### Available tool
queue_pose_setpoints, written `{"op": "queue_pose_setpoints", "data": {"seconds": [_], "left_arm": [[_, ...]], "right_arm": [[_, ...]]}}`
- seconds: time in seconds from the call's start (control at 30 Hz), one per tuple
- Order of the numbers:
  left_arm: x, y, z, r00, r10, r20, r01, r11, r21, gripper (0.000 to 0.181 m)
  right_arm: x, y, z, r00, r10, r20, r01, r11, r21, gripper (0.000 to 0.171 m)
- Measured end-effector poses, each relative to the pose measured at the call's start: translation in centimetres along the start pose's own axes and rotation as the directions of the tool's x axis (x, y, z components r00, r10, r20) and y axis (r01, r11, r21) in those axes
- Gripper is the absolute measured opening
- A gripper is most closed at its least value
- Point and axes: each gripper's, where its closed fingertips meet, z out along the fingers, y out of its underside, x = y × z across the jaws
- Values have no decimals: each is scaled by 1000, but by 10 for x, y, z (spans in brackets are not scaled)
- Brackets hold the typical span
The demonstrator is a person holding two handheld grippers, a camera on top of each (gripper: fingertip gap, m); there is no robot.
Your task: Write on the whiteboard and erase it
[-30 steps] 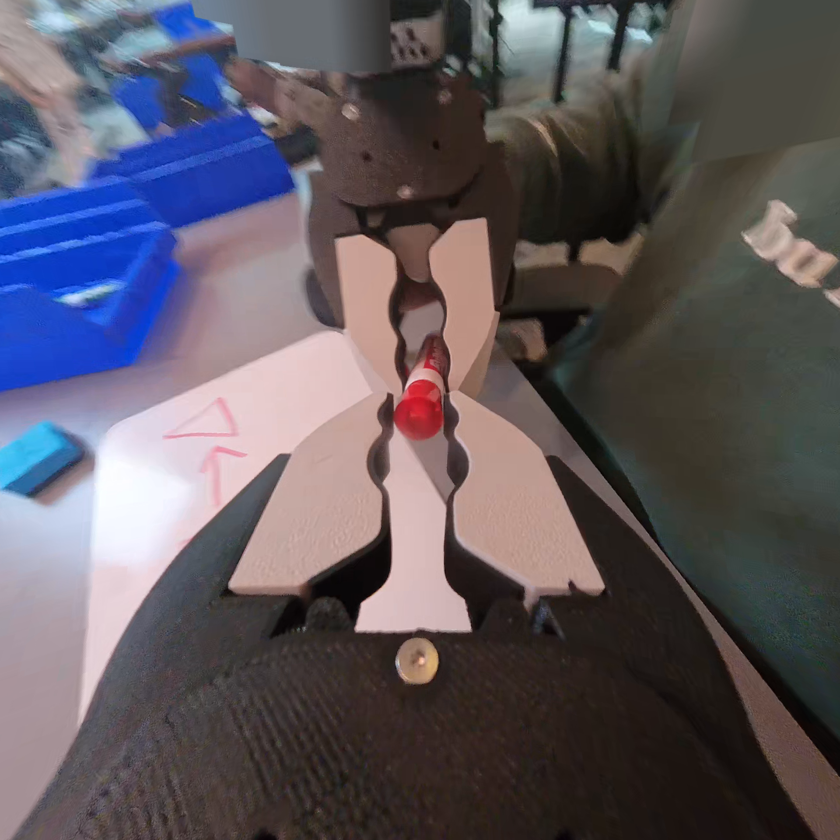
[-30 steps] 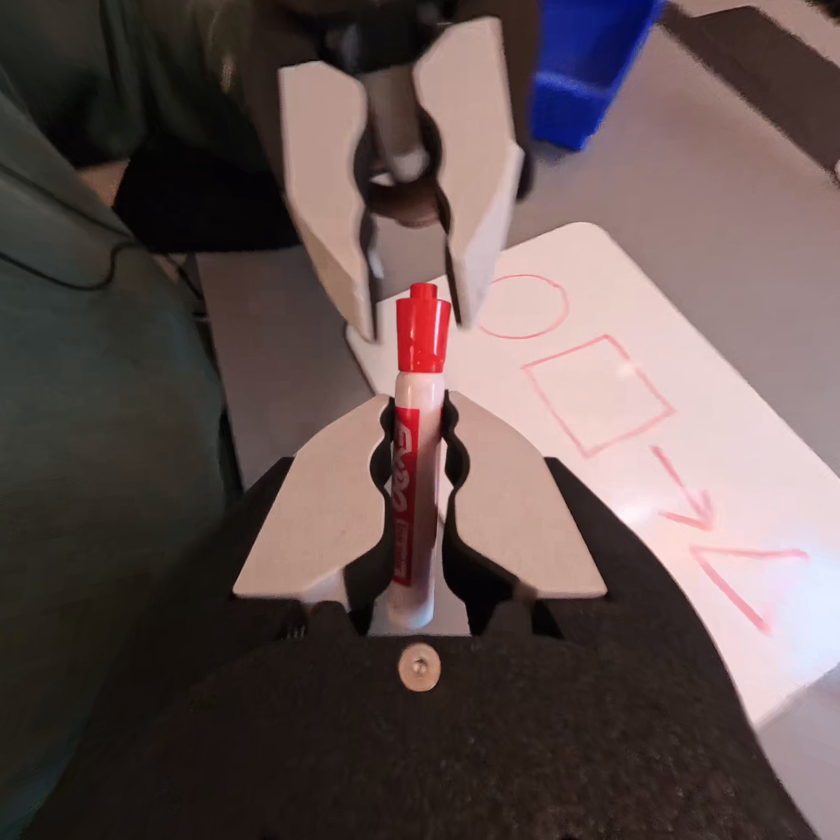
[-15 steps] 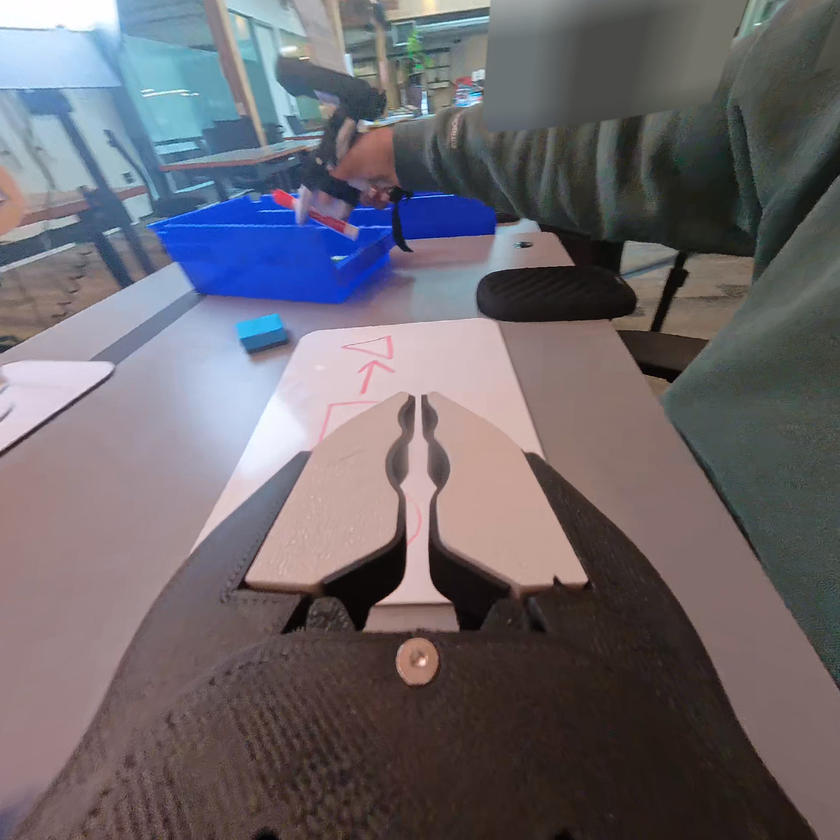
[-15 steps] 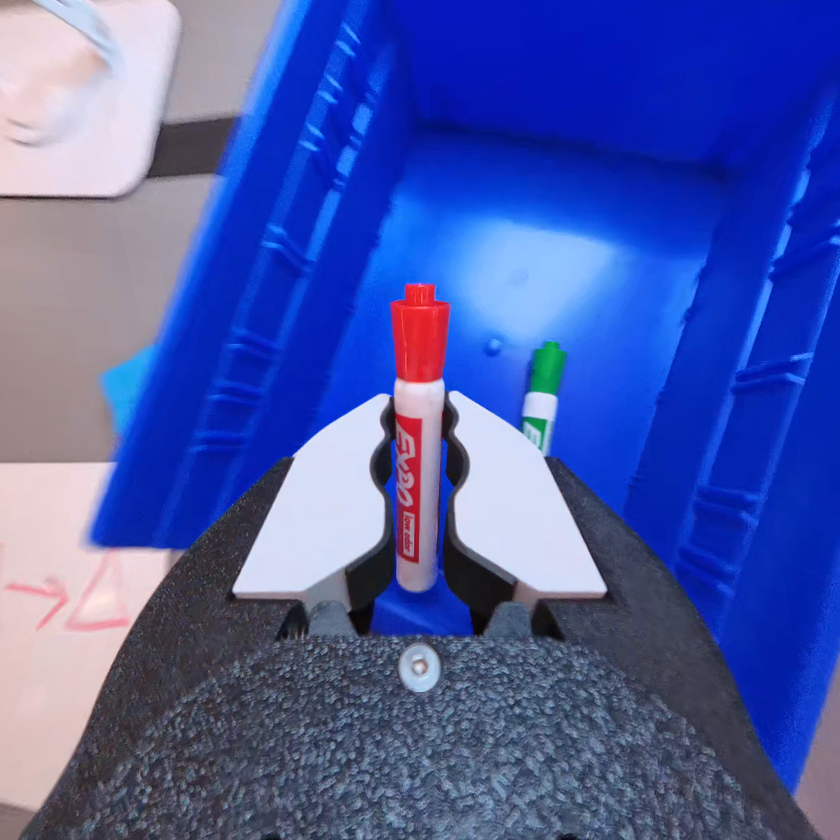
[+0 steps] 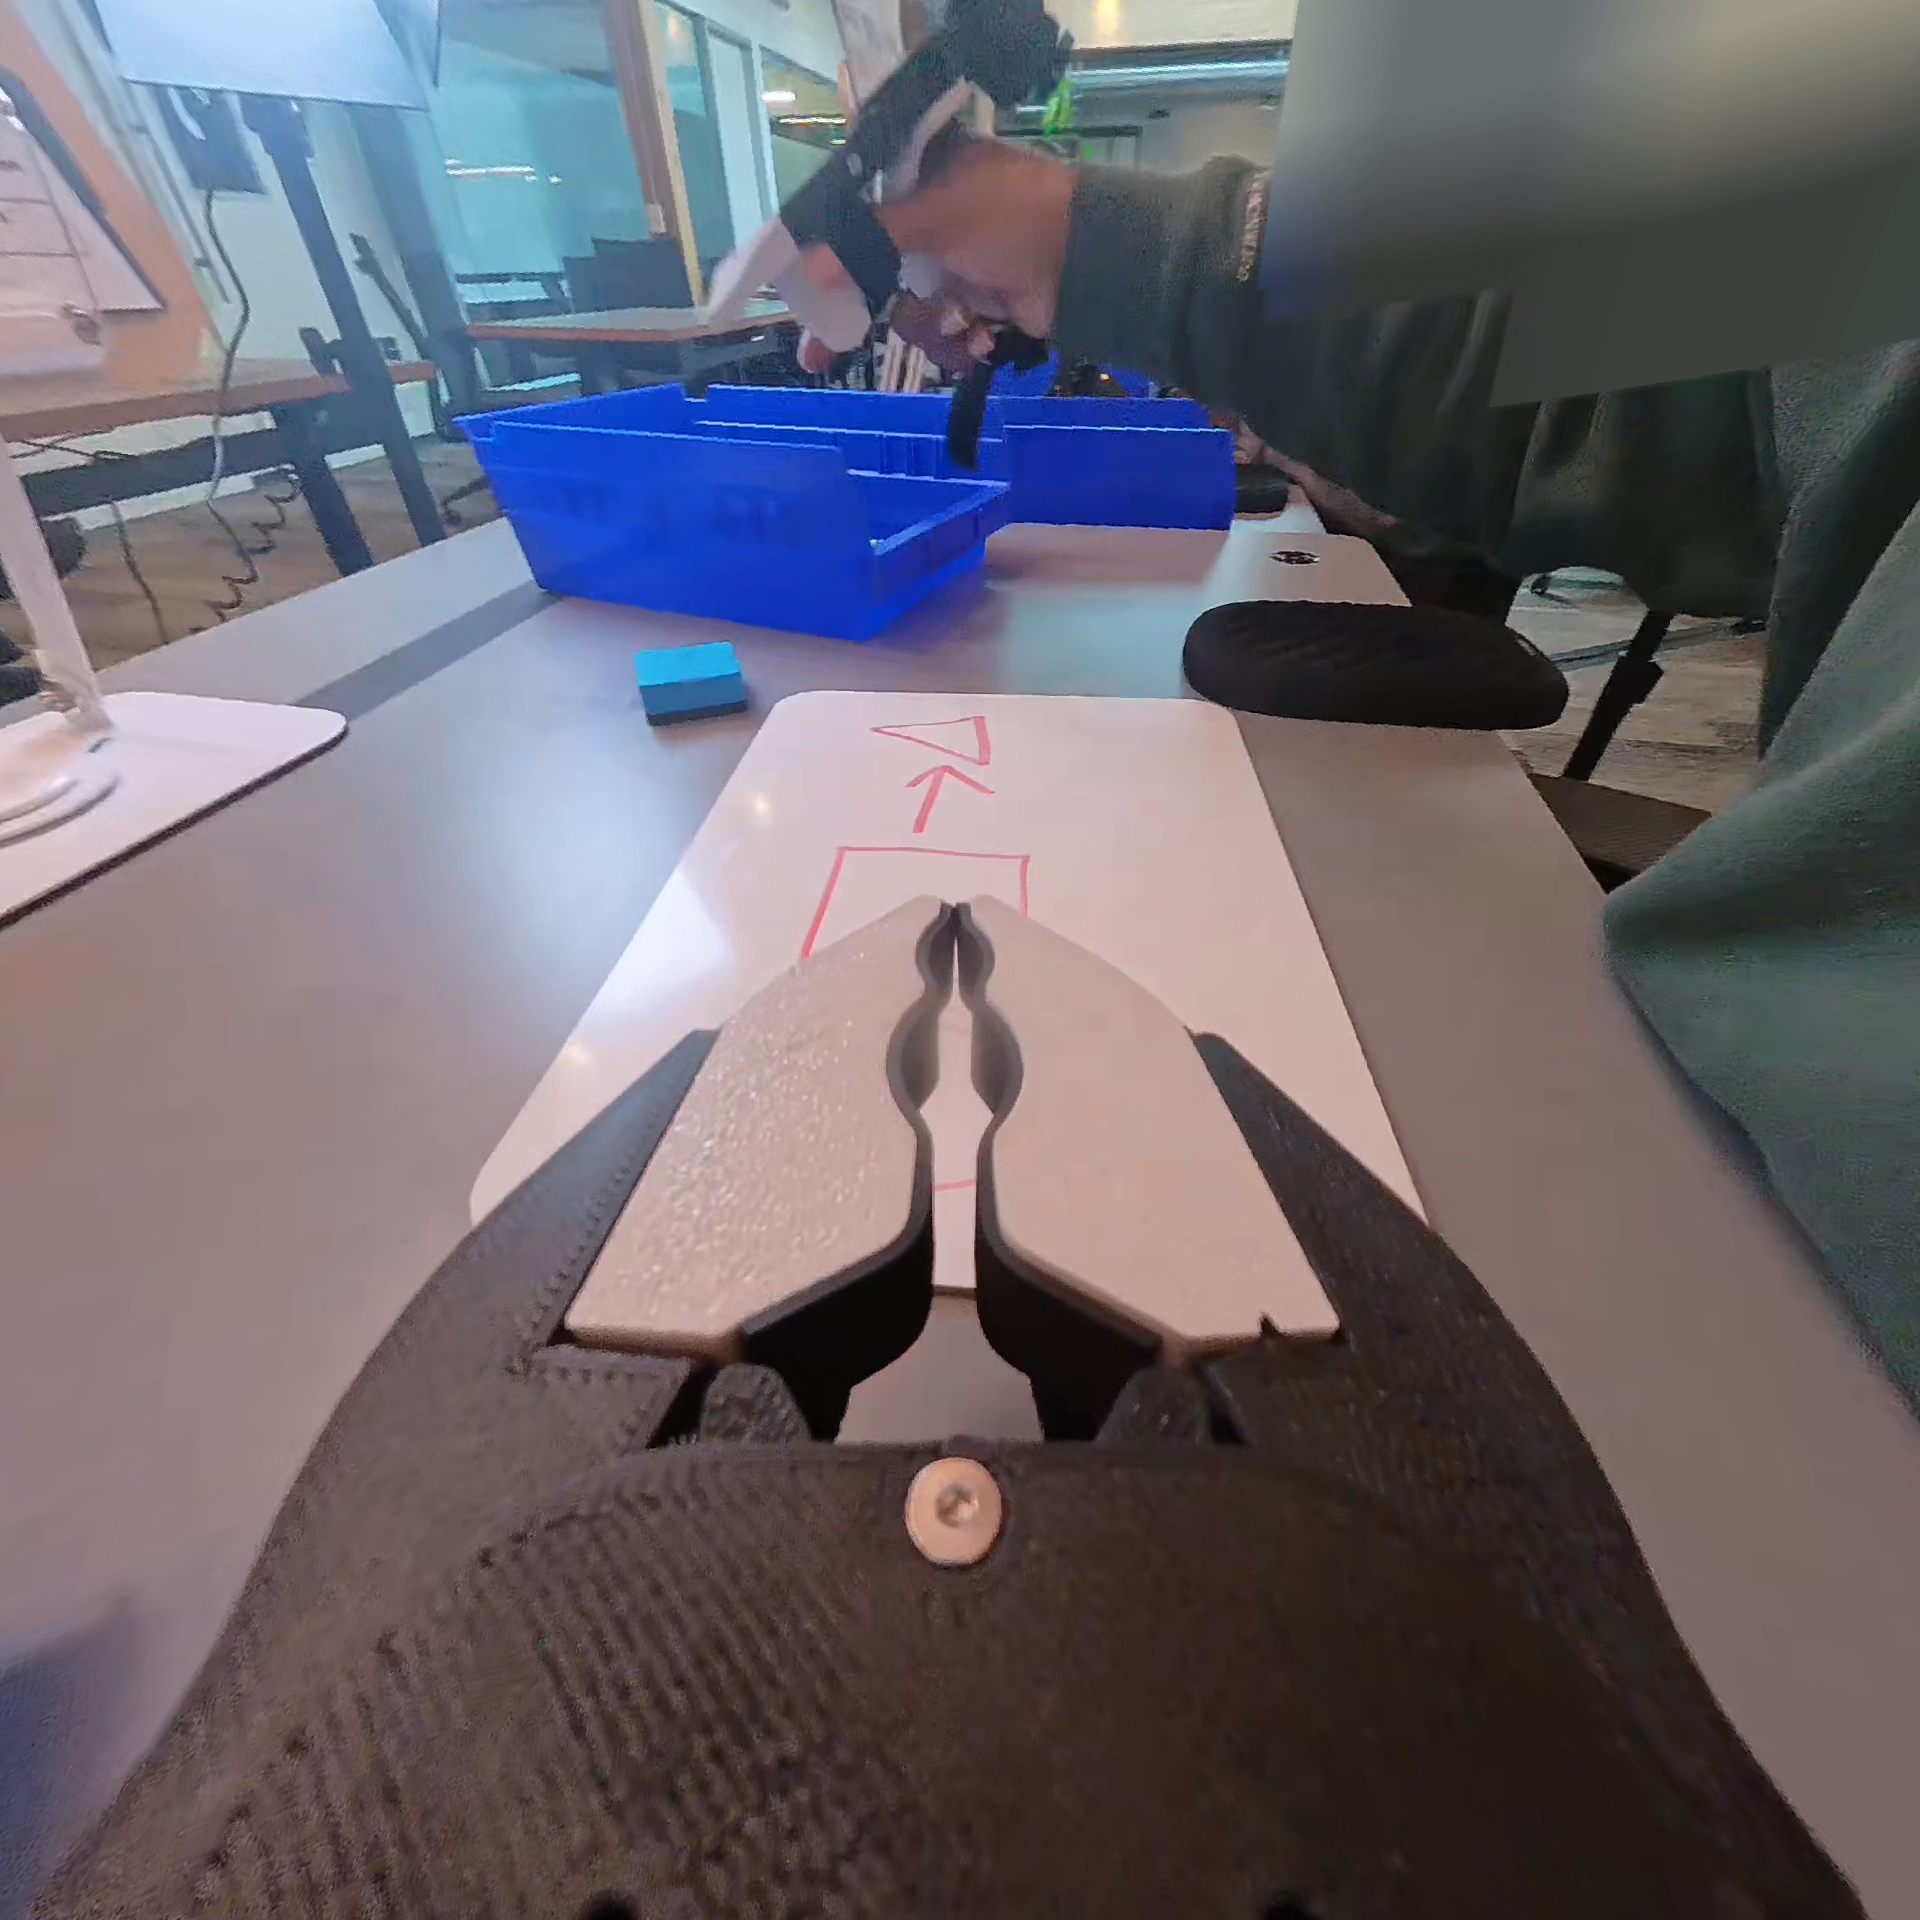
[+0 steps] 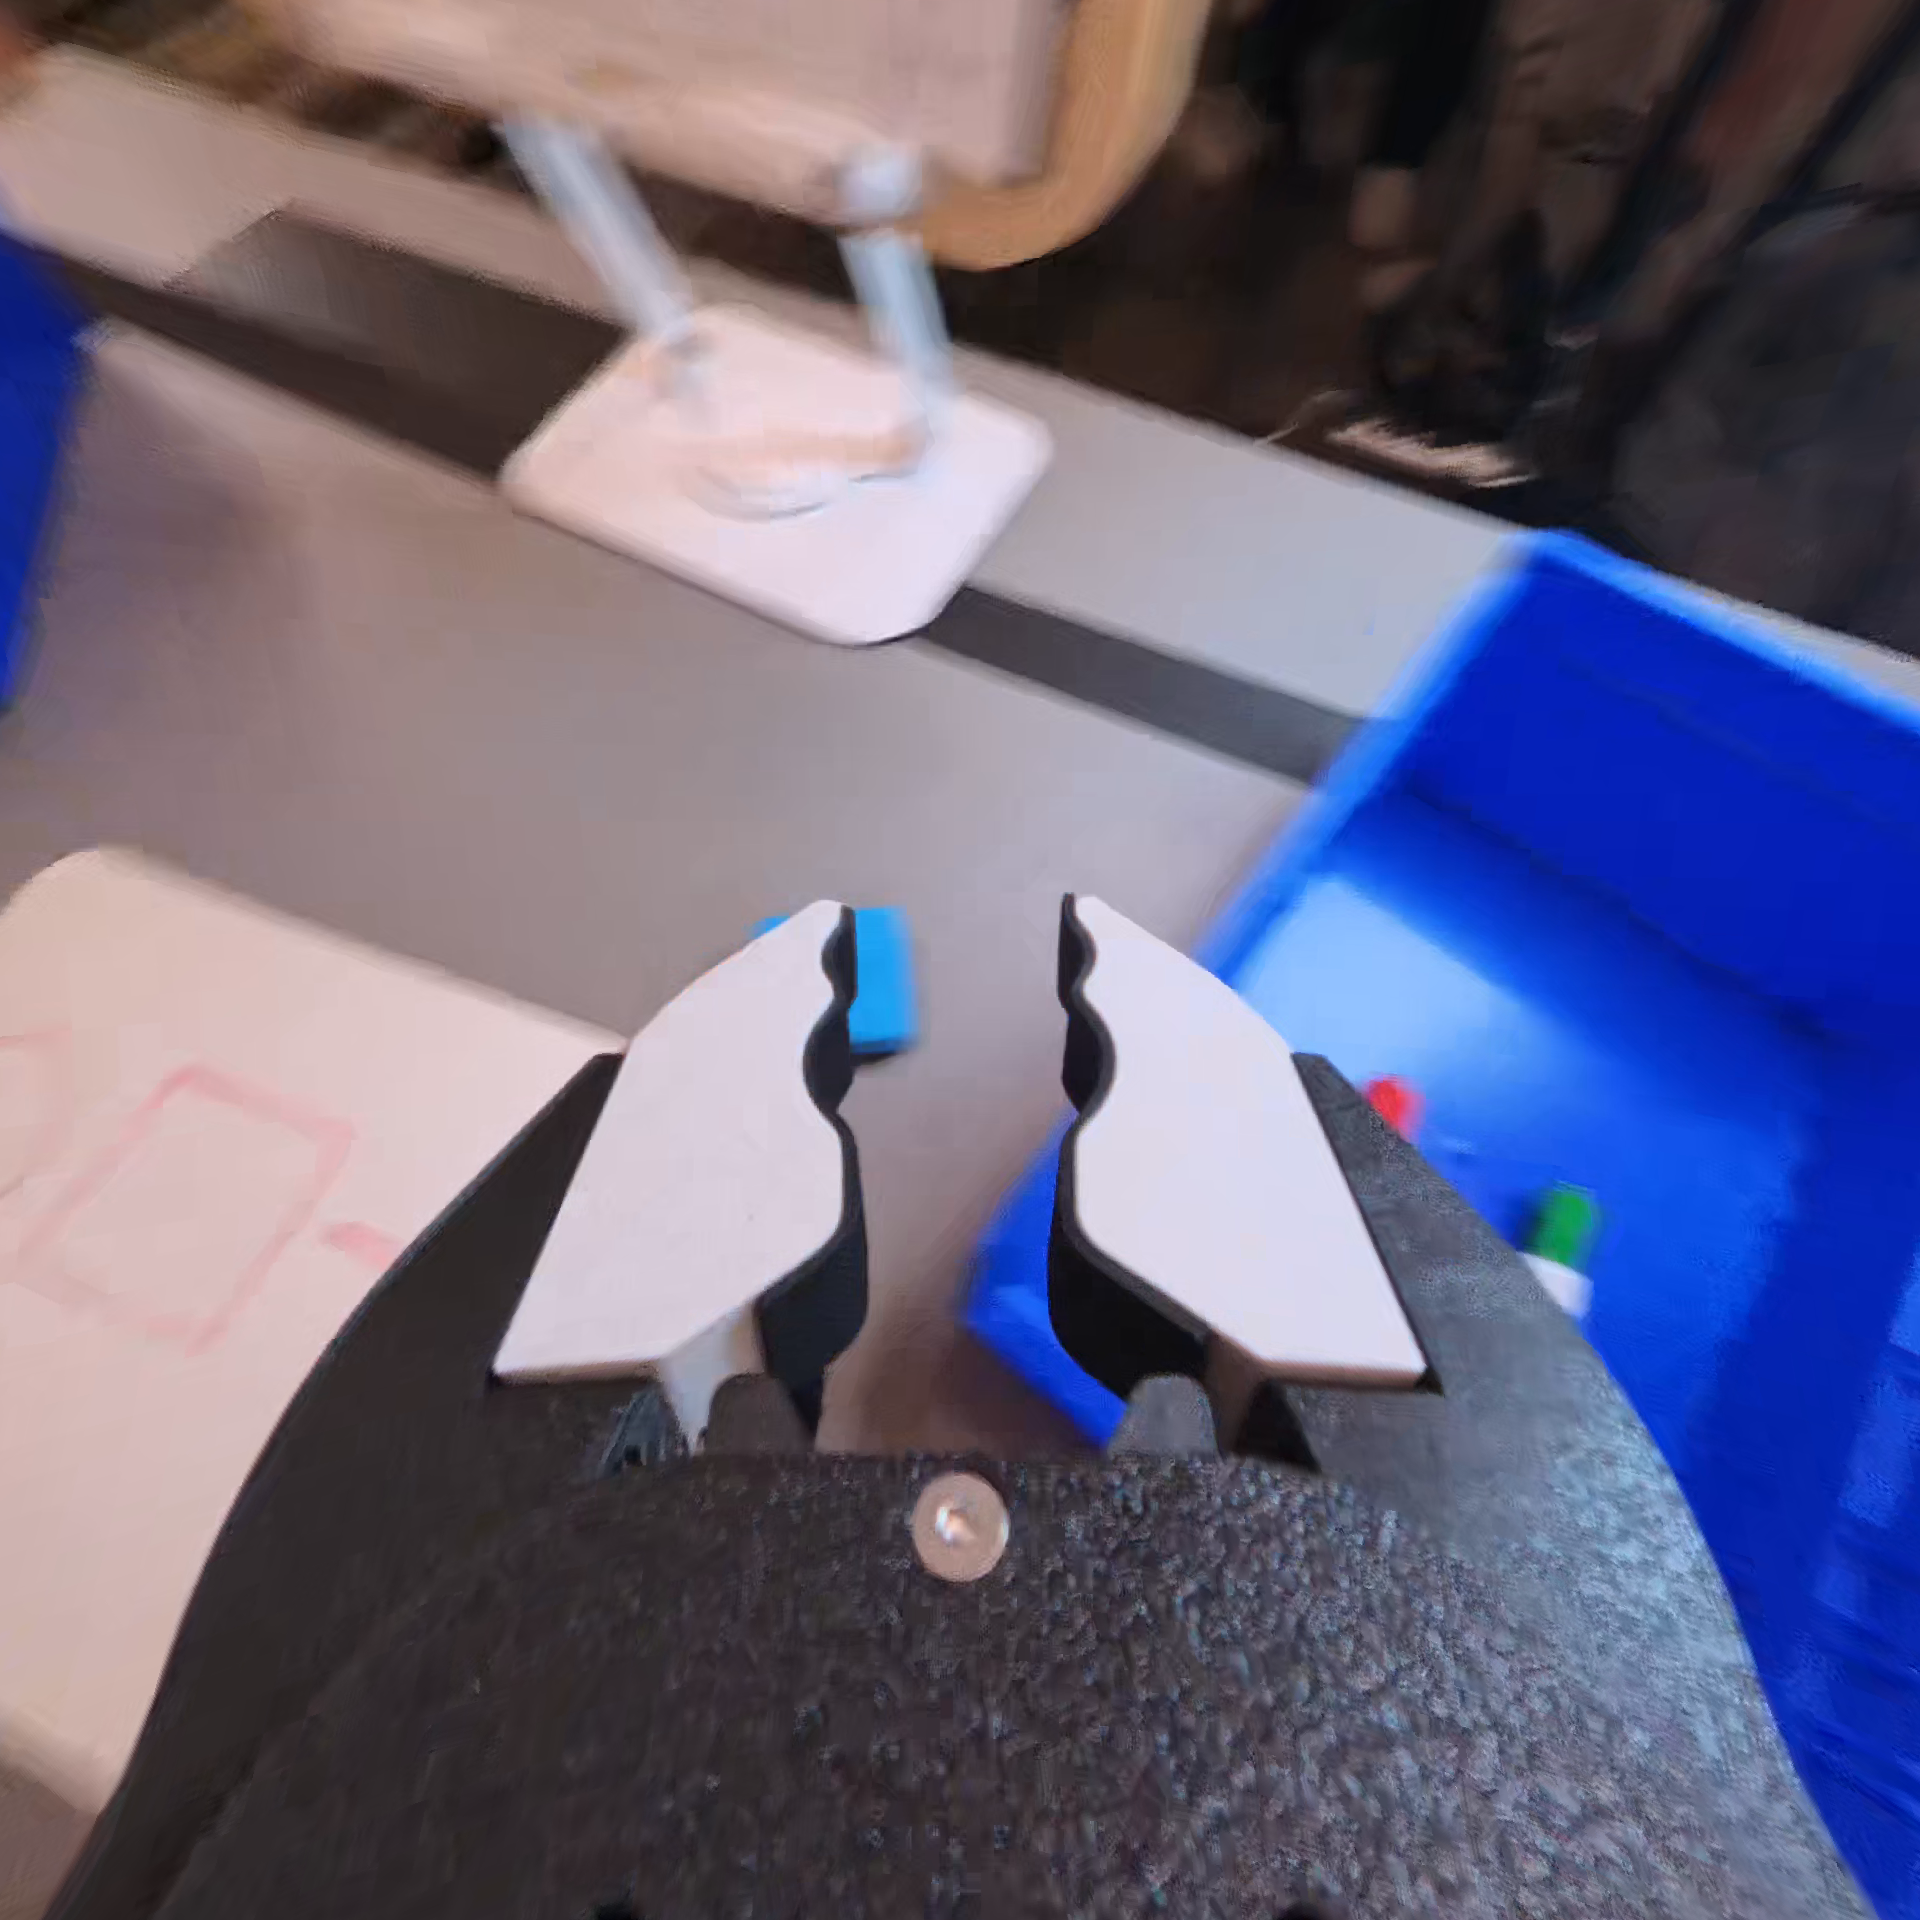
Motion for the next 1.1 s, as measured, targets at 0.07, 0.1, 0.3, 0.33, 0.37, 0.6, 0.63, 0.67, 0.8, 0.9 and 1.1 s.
{"op": "queue_pose_setpoints", "data": {"seconds": [0.07, 0.1, 0.3, 0.33, 0.37, 0.6, 0.63, 0.67, 0.8, 0.9, 1.1], "left_arm": [[5, 2, 3, 999, -18, -38, 17, 1000, -15, 0], [6, 4, 3, 999, -27, -47, 26, 999, -25, 0], [26, 13, -9, 995, 26, -101, -36, 995, -94, 11], [30, 17, -9, 994, 48, -101, -60, 991, -116, 20], [34, 20, -8, 991, 82, -108, -96, 986, -138, 29], [57, 57, 3, 970, 126, -208, -192, 921, -339, 32], [57, 63, 3, 969, 124, -214, -198, 908, -371, 32], [58, 68, 3, 968, 124, -220, -205, 893, -401, 32], [61, 71, 4, 961, 138, -239, -229, 883, -411, 25], [63, 72, 3, 958, 134, -253, -232, 880, -415, 20], [64, 77, 3, 957, 133, -259, -240, 862, -447, 29]], "right_arm": [[-64, 16, 14, 989, -53, 136, 71, 989, -131, 46], [-85, 29, 25, 984, -77, 162, 110, 973, -201, 51], [-77, 71, 98, 989, -145, -3, 134, 920, -367, 66], [-72, 75, 103, 992, -128, -15, 113, 915, -388, 66], [-69, 79, 107, 995, -102, -14, 88, 907, -412, 66], [-58, 97, 111, 999, -36, 15, 39, 871, -490, 56], [-58, 100, 111, 999, -31, 22, 37, 868, -495, 58], [-58, 102, 112, 999, -26, 28, 36, 868, -496, 60], [-57, 102, 110, 999, -1, 44, 22, 879, -477, 60], [-58, 103, 109, 998, 16, 59, 14, 880, -475, 55], [-58, 98, 107, 997, 31, 64, 1, 892, -453, 59]]}}
